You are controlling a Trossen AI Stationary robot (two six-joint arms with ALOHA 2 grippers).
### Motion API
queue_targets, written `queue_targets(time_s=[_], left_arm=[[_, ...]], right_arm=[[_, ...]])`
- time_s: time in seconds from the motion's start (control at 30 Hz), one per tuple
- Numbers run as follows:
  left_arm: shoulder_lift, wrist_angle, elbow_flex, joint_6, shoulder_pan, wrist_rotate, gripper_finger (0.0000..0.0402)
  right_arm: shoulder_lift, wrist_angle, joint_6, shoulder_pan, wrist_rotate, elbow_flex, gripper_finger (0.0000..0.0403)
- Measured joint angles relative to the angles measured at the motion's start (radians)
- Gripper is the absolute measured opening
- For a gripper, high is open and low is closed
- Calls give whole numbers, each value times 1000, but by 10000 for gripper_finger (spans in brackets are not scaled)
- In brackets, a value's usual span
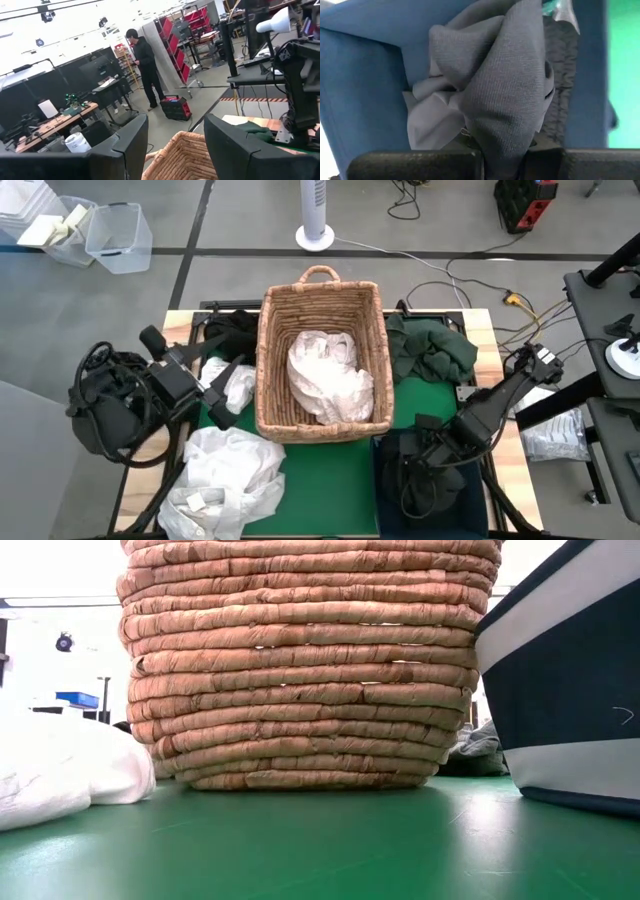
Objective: Sort clothes
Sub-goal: Put the black polo shirt into the laundry organizer
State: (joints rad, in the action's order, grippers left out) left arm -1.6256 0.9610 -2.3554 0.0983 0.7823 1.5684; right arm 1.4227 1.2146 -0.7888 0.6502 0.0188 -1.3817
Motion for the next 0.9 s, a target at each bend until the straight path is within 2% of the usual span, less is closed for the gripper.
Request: queue_targets(time_s=[0.13, 0.2, 0.5, 0.67, 0.77, 0.9], left_arm=[[14, 137, 0, -140, 23, -23, 171], [22, 196, 0, -206, 34, -50, 171], [39, 363, 0, -354, 47, -151, 171], [45, 455, 0, -434, 60, -192, 171], [51, 516, 0, -504, 71, -226, 171], [54, 561, 0, -578, 83, -251, 171]], right_arm=[[0, -92, -14, 0, 8, 68, 26], [0, -122, -29, 0, 8, 95, 43], [0, -127, -158, 0, 8, 110, 199], [0, -114, -223, 0, 51, 103, 262], [0, -84, -285, 0, 120, 67, 281], [-1, -7, -346, 8, 159, -11, 285]])
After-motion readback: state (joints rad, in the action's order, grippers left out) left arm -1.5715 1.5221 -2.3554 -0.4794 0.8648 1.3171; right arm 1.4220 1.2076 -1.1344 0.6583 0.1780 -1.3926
